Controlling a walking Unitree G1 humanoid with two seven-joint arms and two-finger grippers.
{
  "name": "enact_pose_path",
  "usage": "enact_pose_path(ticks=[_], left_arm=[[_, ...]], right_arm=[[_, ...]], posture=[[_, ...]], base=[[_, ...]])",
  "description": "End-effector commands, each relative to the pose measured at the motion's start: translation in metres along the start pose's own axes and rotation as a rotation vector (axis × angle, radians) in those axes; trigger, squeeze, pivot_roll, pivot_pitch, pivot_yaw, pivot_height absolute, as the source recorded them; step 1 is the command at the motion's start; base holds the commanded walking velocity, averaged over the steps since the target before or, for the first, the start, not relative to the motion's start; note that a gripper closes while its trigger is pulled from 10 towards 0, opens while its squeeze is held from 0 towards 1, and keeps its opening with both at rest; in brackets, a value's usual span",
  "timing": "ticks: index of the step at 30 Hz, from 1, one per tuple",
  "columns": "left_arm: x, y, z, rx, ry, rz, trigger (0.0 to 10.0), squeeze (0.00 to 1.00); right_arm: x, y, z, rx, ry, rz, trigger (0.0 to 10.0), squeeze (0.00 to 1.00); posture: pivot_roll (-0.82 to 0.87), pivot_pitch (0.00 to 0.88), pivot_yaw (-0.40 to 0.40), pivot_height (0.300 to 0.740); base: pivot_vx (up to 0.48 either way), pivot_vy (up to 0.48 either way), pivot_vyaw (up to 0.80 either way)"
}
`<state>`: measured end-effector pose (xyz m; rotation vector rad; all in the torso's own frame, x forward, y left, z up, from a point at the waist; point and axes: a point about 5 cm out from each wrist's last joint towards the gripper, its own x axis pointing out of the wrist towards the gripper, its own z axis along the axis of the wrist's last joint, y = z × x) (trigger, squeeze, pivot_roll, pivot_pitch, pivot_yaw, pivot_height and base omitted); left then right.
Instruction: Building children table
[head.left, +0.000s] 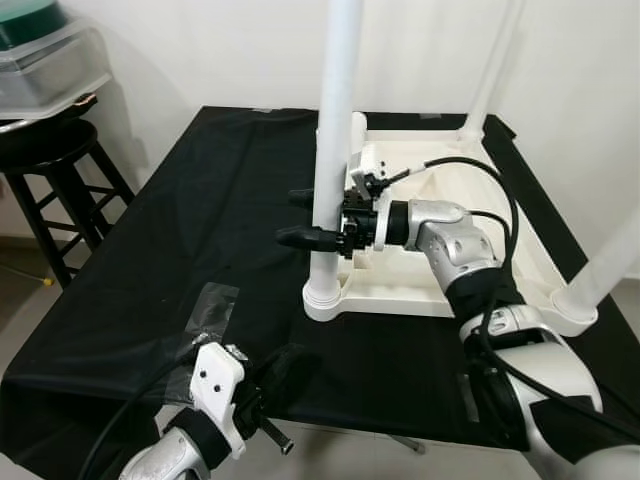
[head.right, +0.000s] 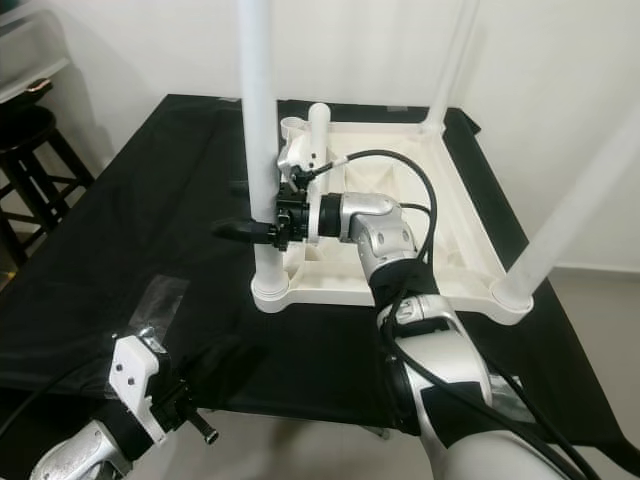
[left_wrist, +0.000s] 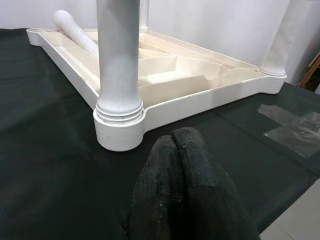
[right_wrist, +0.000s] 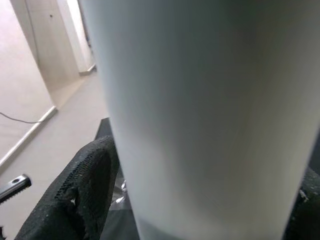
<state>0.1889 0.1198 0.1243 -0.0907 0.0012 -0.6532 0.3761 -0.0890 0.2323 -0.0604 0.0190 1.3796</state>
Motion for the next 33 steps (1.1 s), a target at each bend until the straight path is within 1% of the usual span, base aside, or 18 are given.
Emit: enact_pose_path(ticks=[1,4,5,11,15,18,20,21,22,23,24,25,26,27,28,30,31,33], left_arm=[[-0.001,0.001,-0.004,0.001,0.014,0.01,10.0,0.0],[-0.001,0.001,-0.004,0.002,0.014,0.01,10.0,0.0],[-0.001,0.001,-0.004,0.002,0.013,0.011,10.0,0.0],[0.0,0.001,-0.004,0.003,0.011,0.013,10.0,0.0],[0.0,0.001,-0.003,0.0,0.01,0.01,10.0,0.0],[0.0,0.001,-0.003,0.0,0.01,0.01,10.0,0.0],[0.0,0.001,-0.003,0.0,0.009,0.009,10.0,0.0],[-0.001,0.001,-0.002,-0.001,0.008,0.009,10.0,0.0],[-0.001,0.001,-0.002,-0.001,0.008,0.009,10.0,0.0],[-0.002,0.002,-0.001,0.0,0.007,0.009,10.0,0.0],[-0.002,0.002,-0.001,0.0,0.007,0.009,10.0,0.0],[-0.004,0.003,0.0,0.0,0.007,0.009,10.0,0.0],[-0.004,0.004,0.0,0.001,0.007,0.009,10.0,0.0],[-0.004,0.006,0.0,0.002,0.008,0.009,10.0,0.0],[-0.004,0.007,-0.001,0.003,0.011,0.012,10.0,0.0],[-0.004,0.007,-0.001,0.003,0.011,0.012,10.0,0.0],[-0.003,0.007,-0.001,0.002,0.011,0.01,10.0,0.0],[-0.003,0.007,-0.001,0.002,0.011,0.01,10.0,0.0]], right_arm=[[0.002,0.0,0.001,-0.007,0.015,0.022,10.0,0.0],[0.003,-0.001,0.001,-0.006,0.022,0.032,10.0,0.0],[0.003,-0.002,0.002,-0.001,0.023,0.037,0.0,0.0],[-0.002,-0.004,-0.002,0.006,0.012,0.018,0.0,0.0],[-0.014,-0.007,-0.014,-0.01,-0.002,-0.074,0.0,0.0],[-0.017,-0.007,-0.016,-0.018,-0.003,-0.097,0.0,0.0],[-0.022,-0.007,-0.021,-0.028,-0.004,-0.142,0.0,0.0],[-0.027,-0.007,-0.029,-0.008,-0.004,-0.22,0.0,0.0],[-0.027,-0.007,-0.029,-0.008,-0.004,-0.22,0.0,0.0],[-0.022,-0.008,-0.041,0.027,-0.055,-0.526,0.0,0.0],[-0.022,-0.008,-0.041,0.027,-0.055,-0.526,0.0,0.0],[-0.017,0.017,-0.084,0.127,0.055,-0.764,0.0,0.0],[-0.011,0.046,-0.112,0.219,0.104,-0.887,0.0,0.0],[-0.004,0.057,-0.112,0.159,0.148,-0.877,0.0,0.0],[-0.006,0.047,-0.106,0.151,0.13,-0.875,0.0,0.0],[-0.006,0.047,-0.106,0.151,0.13,-0.875,0.0,0.0],[-0.012,0.034,-0.102,0.137,0.115,-0.888,0.0,0.0],[-0.012,0.034,-0.102,0.137,0.115,-0.888,0.0,0.0]], posture=[[0.04,0.051,-0.016,0.74],[0.04,0.052,-0.02,0.74],[0.04,0.054,-0.02,0.74],[0.04,0.054,-0.016,0.74],[0.03,0.06,-0.009,0.74],[0.03,0.06,-0.009,0.74],[0.02,0.072,-0.008,0.74],[0.01,0.078,-0.011,0.74],[0.01,0.078,-0.011,0.74],[0.01,0.087,-0.015,0.74],[0.01,0.087,-0.015,0.74],[-0.01,0.097,-0.011,0.74],[0.01,0.1,-0.008,0.74],[0.01,0.098,-0.002,0.74],[-0.03,0.07,0.011,0.74],[-0.03,0.07,0.011,0.74],[0.0,0.074,-0.01,0.74],[0.0,0.074,-0.01,0.74]], base=[[0.0,0.0,0.0],[0.0,0.0,0.0],[0.0,0.0,0.0],[0.0,0.0,0.0],[0.0,0.0,0.0],[0.0,0.0,0.0],[0.0,0.0,0.0],[0.0,0.0,0.0],[0.0,0.0,0.0],[0.0,0.0,0.0],[0.0,0.0,0.0],[0.0,0.0,0.0],[0.0,0.0,0.0],[0.0,0.0,0.0],[0.0,0.0,0.0],[0.0,0.0,0.0],[0.0,0.0,0.0],[0.0,0.0,0.0]])
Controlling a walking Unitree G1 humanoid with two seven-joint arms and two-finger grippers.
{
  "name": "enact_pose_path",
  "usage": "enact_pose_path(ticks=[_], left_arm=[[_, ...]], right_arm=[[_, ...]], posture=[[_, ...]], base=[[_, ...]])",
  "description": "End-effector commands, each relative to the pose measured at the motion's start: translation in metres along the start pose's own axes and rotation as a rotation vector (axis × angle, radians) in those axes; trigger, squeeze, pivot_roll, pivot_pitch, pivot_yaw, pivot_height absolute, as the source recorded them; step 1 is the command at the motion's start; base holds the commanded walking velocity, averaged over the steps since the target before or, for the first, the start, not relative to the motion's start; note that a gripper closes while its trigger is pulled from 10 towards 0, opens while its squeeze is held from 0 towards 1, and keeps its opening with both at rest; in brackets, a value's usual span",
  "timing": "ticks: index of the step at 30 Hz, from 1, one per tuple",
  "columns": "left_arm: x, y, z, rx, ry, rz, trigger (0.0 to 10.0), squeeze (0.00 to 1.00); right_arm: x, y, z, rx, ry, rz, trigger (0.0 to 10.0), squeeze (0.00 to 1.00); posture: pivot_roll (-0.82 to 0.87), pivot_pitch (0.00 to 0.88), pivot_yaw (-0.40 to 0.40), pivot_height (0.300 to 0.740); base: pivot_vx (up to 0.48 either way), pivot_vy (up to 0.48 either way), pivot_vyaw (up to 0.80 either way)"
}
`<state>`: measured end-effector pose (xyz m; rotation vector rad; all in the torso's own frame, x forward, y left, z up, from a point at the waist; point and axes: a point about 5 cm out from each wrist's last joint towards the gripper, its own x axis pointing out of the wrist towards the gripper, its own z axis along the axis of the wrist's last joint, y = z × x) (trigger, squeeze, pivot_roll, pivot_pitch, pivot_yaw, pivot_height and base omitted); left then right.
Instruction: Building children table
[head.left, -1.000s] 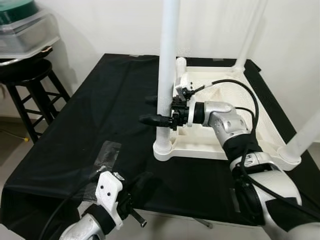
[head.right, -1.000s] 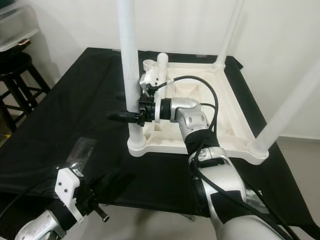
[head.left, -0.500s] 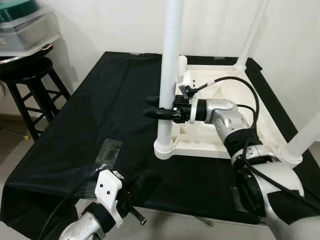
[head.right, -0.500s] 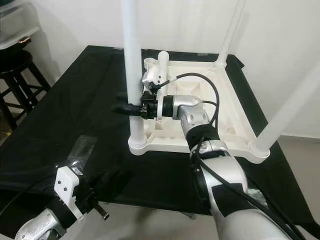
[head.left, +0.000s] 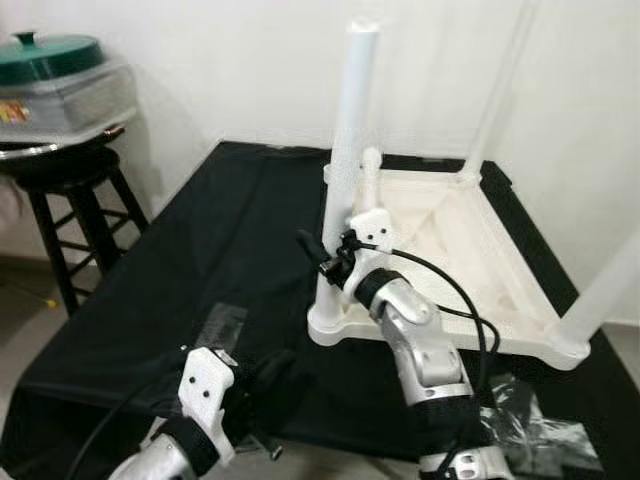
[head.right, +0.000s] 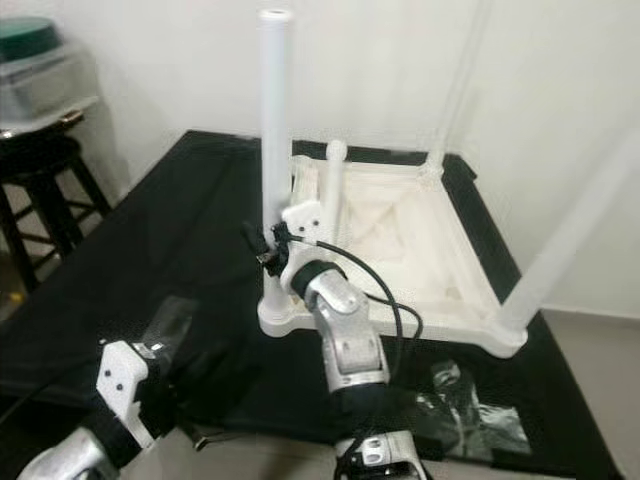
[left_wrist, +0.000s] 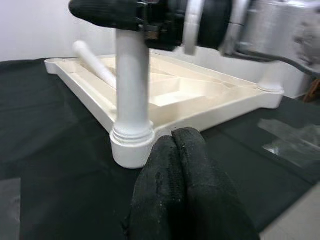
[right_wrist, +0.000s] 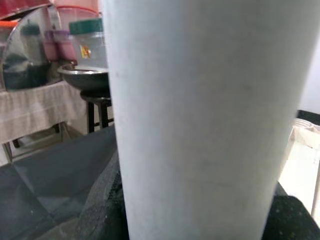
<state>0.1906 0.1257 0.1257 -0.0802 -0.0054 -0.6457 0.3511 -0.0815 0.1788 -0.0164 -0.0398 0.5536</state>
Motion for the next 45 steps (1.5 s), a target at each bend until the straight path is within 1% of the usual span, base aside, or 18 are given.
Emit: enact_pose_path(ticks=[1,5,6,7,8,10,12,13,14,15,17,20,22,27,33,34,39,45], left_arm=[[0.0,0.002,-0.003,-0.005,0.015,0.004,10.0,0.0],[-0.001,0.003,-0.003,-0.002,0.013,0.014,10.0,0.0],[-0.001,0.003,-0.003,0.001,0.01,0.022,10.0,0.0],[0.0,0.004,-0.003,0.001,0.008,0.025,10.0,0.0],[0.0,0.003,-0.003,-0.001,0.007,0.023,10.0,0.0],[0.001,0.003,-0.003,-0.002,0.007,0.02,10.0,0.0],[0.001,0.003,-0.003,-0.004,0.008,0.015,10.0,0.0],[0.001,0.003,-0.003,-0.005,0.008,0.013,10.0,0.0],[0.002,0.003,-0.003,-0.005,0.008,0.012,10.0,0.0],[0.002,0.002,-0.003,-0.005,0.008,0.012,10.0,0.0],[0.002,0.002,-0.003,-0.006,0.009,0.011,10.0,0.0],[0.002,0.002,-0.004,-0.004,0.01,0.012,10.0,0.0],[0.002,0.001,-0.004,-0.003,0.011,0.013,10.0,0.0],[0.001,0.002,-0.006,-0.001,0.018,0.014,10.0,0.0],[0.0,0.002,-0.007,-0.004,0.024,0.011,10.0,0.0],[0.0,0.002,-0.007,-0.004,0.025,0.011,10.0,0.0],[0.0,0.003,-0.008,-0.005,0.027,0.012,10.0,0.0],[0.0,0.002,-0.009,-0.006,0.027,0.011,10.0,0.0]], right_arm=[[-0.013,-0.017,-0.048,0.023,0.204,-0.104,0.0,0.0],[-0.013,-0.015,-0.049,0.024,0.219,-0.104,0.0,0.0],[-0.016,-0.014,-0.047,0.033,0.231,-0.141,10.0,0.0],[-0.017,-0.014,-0.043,0.06,0.223,-0.147,10.0,0.85],[-0.015,-0.014,-0.033,0.069,0.185,-0.112,10.0,1.0],[-0.012,-0.012,-0.023,0.073,0.15,-0.062,10.0,1.0],[-0.003,-0.008,-0.001,0.072,0.066,0.085,10.0,1.0],[0.001,-0.007,0.008,0.048,0.05,0.207,10.0,0.38],[0.004,-0.006,0.014,0.029,0.045,0.287,10.0,0.38],[0.005,-0.003,0.02,-0.076,0.051,0.411,10.0,0.0],[0.005,0.0,0.025,-0.197,0.068,0.55,10.0,0.0],[0.01,-0.003,0.037,-0.199,0.056,0.671,10.0,0.0],[0.011,-0.004,0.039,-0.203,0.055,0.689,10.0,0.0],[0.015,0.0,0.049,-0.182,0.068,0.911,10.0,0.0],[0.025,-0.004,0.049,-0.157,0.117,0.913,10.0,0.0],[0.027,-0.005,0.048,-0.13,0.12,0.896,0.0,0.0],[0.026,-0.009,0.044,-0.079,0.124,0.901,0.0,0.0],[0.023,-0.015,0.041,-0.088,0.122,0.886,0.0,0.0]], posture=[[0.01,0.073,-0.01,0.74],[0.01,0.073,-0.01,0.74],[0.01,0.073,-0.01,0.74],[0.0,0.071,-0.012,0.74],[0.0,0.069,-0.009,0.74],[0.0,0.069,-0.009,0.74],[0.0,0.067,-0.007,0.74],[0.0,0.063,-0.005,0.74],[0.0,0.063,-0.006,0.74],[0.01,0.062,-0.008,0.74],[0.01,0.061,-0.008,0.74],[0.02,0.057,-0.004,0.74],[0.02,0.057,-0.004,0.74],[0.03,0.048,0.006,0.74],[0.04,0.044,0.008,0.74],[0.04,0.039,0.009,0.74],[0.04,0.035,0.011,0.74],[0.04,0.031,0.009,0.74]], base=[[0.0,0.0,0.0],[0.0,0.0,0.0],[0.0,0.0,0.0],[0.0,0.0,0.0],[0.0,0.0,0.0],[0.0,0.0,0.0],[0.0,0.0,0.0],[0.0,0.0,0.0],[0.0,0.0,0.0],[0.0,0.0,0.0],[0.0,0.0,0.0],[0.0,0.0,0.0],[0.0,0.0,0.0],[0.0,0.0,0.0],[0.0,0.0,0.0],[0.0,0.0,0.0],[0.0,0.0,0.0],[0.0,0.0,0.0]])
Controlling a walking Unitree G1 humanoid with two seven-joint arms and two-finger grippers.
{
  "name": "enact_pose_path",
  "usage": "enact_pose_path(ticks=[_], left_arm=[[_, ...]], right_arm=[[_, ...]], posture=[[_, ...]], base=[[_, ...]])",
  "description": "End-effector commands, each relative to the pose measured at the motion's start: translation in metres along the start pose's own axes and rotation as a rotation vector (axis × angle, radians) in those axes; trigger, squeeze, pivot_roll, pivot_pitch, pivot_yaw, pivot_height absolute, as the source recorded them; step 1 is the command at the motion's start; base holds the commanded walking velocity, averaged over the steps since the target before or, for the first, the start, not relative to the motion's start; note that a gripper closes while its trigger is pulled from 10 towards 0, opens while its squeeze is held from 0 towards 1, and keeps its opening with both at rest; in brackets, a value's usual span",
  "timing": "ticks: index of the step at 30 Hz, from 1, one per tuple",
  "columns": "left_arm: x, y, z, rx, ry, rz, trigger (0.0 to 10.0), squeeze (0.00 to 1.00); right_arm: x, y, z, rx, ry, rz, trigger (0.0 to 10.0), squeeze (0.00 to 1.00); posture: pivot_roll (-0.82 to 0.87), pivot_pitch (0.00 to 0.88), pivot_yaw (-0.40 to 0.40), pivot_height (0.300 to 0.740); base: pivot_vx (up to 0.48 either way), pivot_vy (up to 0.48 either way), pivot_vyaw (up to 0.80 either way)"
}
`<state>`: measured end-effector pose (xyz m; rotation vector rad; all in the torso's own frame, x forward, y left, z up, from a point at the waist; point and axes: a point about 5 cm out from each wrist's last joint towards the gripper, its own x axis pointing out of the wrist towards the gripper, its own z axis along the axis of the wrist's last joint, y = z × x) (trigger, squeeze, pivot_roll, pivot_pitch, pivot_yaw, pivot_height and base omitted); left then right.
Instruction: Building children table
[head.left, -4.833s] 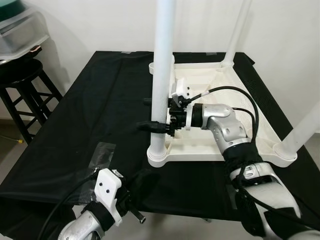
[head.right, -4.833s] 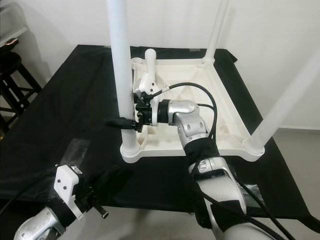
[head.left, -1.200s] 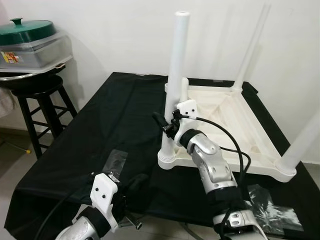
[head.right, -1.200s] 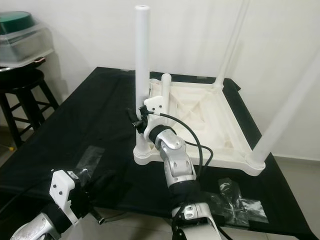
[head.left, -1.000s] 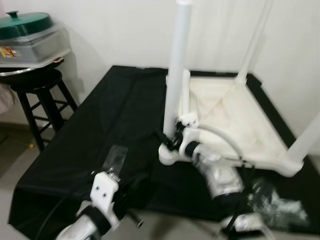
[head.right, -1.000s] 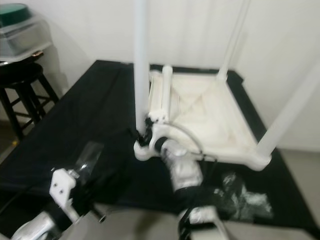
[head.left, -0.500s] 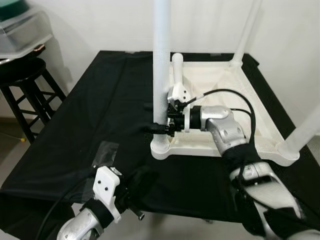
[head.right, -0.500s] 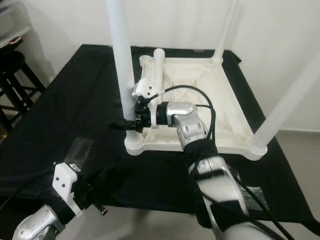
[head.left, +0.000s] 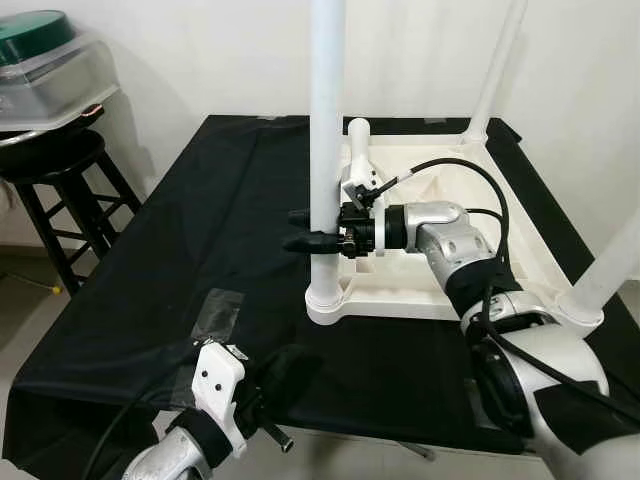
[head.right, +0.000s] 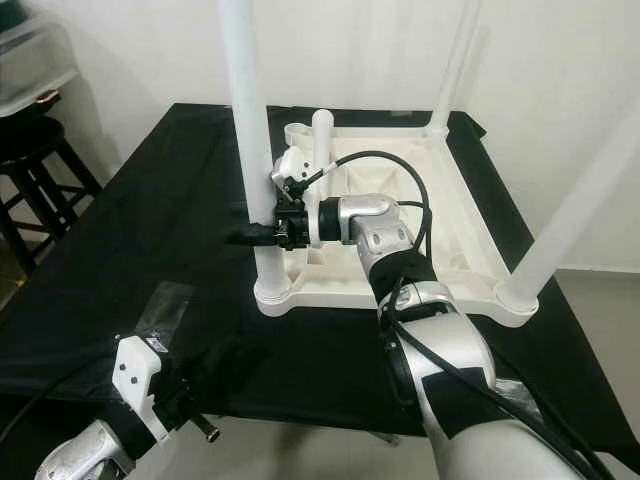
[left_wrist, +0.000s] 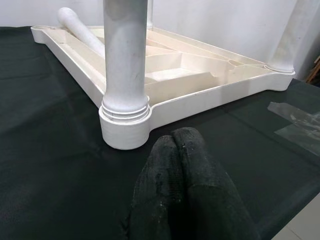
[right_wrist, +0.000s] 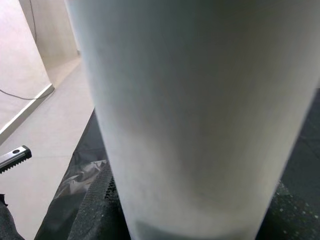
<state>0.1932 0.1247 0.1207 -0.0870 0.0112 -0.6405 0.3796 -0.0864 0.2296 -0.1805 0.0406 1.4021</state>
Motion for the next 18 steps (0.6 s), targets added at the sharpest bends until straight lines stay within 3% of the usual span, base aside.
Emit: enact_pose_path(ticks=[1,7,8,9,10,11,12,13,14,15,18], left_arm=[[-0.002,0.001,-0.004,0.005,0.014,0.005,10.0,0.0],[-0.003,0.0,-0.002,0.004,0.009,0.006,10.0,0.0],[-0.004,0.0,-0.002,0.004,0.008,0.005,10.0,0.0],[-0.004,0.0,-0.002,0.004,0.008,0.005,10.0,0.0],[-0.005,0.0,-0.001,0.003,0.007,0.005,10.0,0.0],[-0.005,0.0,-0.001,0.003,0.007,0.005,10.0,0.0],[-0.007,0.001,0.0,0.003,0.007,0.005,10.0,0.0],[-0.008,0.002,0.001,0.003,0.007,0.005,10.0,0.0],[-0.008,0.002,0.001,0.003,0.007,0.005,10.0,0.0],[-0.008,0.004,0.001,0.004,0.009,0.005,10.0,0.0],[-0.009,0.005,0.0,-0.002,0.011,0.008,10.0,0.0]], right_arm=[[0.002,0.003,-0.009,0.019,0.005,0.01,0.0,0.0],[-0.014,-0.004,-0.016,0.002,-0.017,-0.147,0.0,0.0],[-0.015,-0.003,-0.029,0.075,-0.026,-0.273,0.0,0.0],[-0.015,-0.003,-0.029,0.075,-0.026,-0.273,0.0,0.0],[-0.011,0.002,-0.046,0.153,-0.039,-0.459,0.0,0.0],[-0.011,0.002,-0.046,0.153,-0.039,-0.459,0.0,0.0],[-0.008,0.009,-0.059,0.216,-0.085,-0.722,0.0,0.0],[0.005,0.047,-0.098,0.308,0.023,-0.822,0.0,0.0],[0.005,0.047,-0.098,0.308,0.023,-0.822,0.0,0.0],[0.012,0.061,-0.093,0.264,-0.008,-0.804,0.0,0.0],[0.007,0.056,-0.098,0.236,0.049,-0.78,0.0,0.0]], posture=[[0.04,0.034,0.005,0.74],[0.03,0.045,0.003,0.74],[0.02,0.063,-0.009,0.74],[0.02,0.063,-0.009,0.74],[0.02,0.069,-0.015,0.74],[0.02,0.069,-0.015,0.74],[0.01,0.07,-0.014,0.74],[0.01,0.095,0.006,0.74],[0.01,0.095,0.006,0.74],[0.0,0.085,0.017,0.74],[-0.02,0.067,0.016,0.74]], base=[[0.0,0.0,0.0],[0.0,0.0,0.0],[0.0,0.0,0.0],[0.0,0.0,0.0],[0.0,0.0,0.0],[0.0,0.0,0.0],[0.0,0.0,0.0],[0.0,0.0,0.0],[0.0,0.0,0.0],[0.0,0.0,0.0],[0.0,0.0,0.0]])
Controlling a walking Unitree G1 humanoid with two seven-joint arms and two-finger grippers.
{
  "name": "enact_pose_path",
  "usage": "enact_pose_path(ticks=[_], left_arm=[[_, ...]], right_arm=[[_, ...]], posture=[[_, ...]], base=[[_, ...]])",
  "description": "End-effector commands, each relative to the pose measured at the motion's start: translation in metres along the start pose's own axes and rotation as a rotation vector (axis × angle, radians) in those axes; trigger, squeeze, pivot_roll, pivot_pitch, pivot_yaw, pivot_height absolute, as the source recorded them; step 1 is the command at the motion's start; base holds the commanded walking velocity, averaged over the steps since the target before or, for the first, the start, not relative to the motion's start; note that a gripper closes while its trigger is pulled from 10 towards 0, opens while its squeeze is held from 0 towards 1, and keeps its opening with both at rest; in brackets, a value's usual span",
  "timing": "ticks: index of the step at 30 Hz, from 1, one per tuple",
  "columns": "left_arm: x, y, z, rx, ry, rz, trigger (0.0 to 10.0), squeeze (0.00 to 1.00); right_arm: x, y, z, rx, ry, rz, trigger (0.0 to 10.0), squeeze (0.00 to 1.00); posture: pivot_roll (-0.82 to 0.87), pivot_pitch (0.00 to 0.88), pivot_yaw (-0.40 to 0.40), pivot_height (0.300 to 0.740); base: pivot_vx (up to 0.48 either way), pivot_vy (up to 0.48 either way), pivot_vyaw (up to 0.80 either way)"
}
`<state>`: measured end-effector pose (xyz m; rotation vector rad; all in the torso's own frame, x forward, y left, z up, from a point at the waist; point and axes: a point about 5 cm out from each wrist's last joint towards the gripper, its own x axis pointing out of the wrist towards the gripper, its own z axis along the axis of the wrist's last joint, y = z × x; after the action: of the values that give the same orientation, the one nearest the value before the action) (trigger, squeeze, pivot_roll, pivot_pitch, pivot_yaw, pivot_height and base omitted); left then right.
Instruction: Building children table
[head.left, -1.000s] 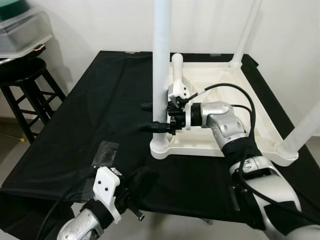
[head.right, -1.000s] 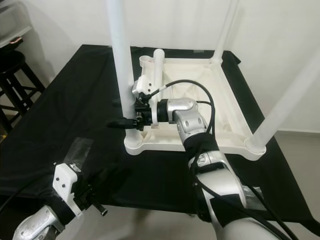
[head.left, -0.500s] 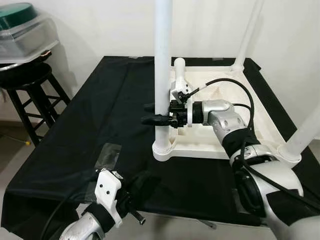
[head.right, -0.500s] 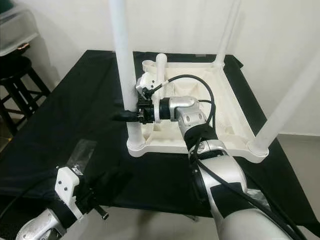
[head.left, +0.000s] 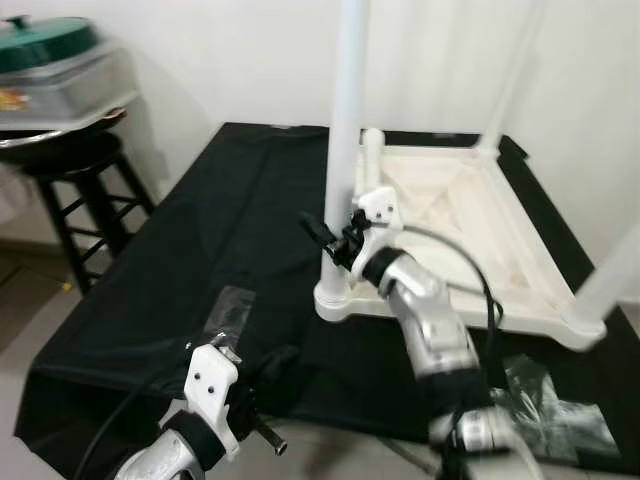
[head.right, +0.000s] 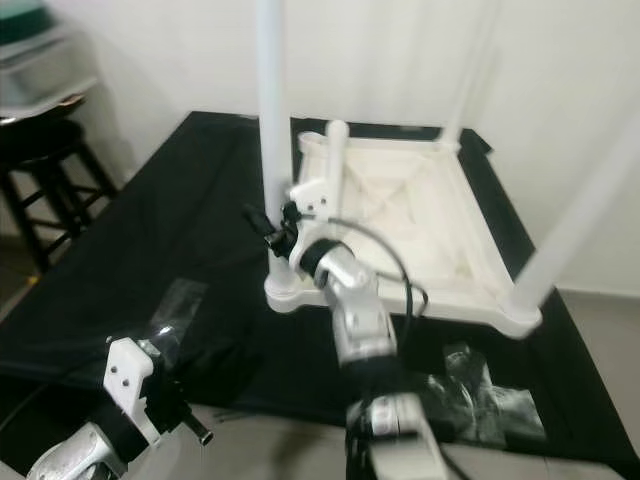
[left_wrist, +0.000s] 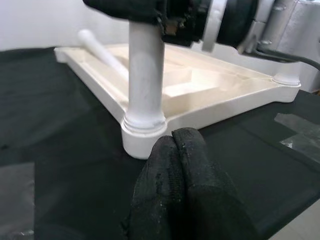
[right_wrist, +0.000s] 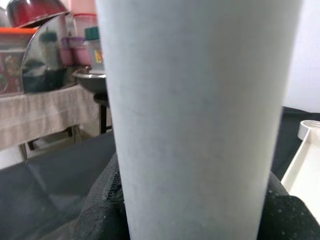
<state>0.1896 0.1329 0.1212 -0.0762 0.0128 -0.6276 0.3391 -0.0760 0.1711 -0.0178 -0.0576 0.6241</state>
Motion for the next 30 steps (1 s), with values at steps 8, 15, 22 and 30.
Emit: enact_pose_path(ticks=[8,15,22,30], left_arm=[[-0.001,0.0,0.001,-0.009,0.004,0.001,10.0,0.0],[-0.001,0.001,0.001,-0.007,0.009,-0.003,10.0,0.0],[0.0,0.002,0.0,-0.008,0.013,-0.005,10.0,0.0],[0.0,0.002,-0.002,-0.005,0.02,-0.001,10.0,0.0]], right_arm=[[-0.011,-0.004,-0.041,0.056,0.21,-0.075,9.3,0.0],[0.0,0.002,-0.001,0.127,0.091,0.127,10.0,1.0],[0.013,-0.004,0.053,-0.148,-0.006,0.656,10.0,0.0],[0.026,-0.011,0.074,-0.243,0.079,0.918,10.0,0.0]], posture=[[0.02,0.08,0.009,0.74],[0.03,0.071,0.021,0.74],[0.04,0.058,0.023,0.74],[0.06,0.051,0.016,0.74]], base=[[0.0,0.0,0.0],[0.0,0.0,0.0],[0.0,0.0,0.0],[0.0,0.0,0.0]])
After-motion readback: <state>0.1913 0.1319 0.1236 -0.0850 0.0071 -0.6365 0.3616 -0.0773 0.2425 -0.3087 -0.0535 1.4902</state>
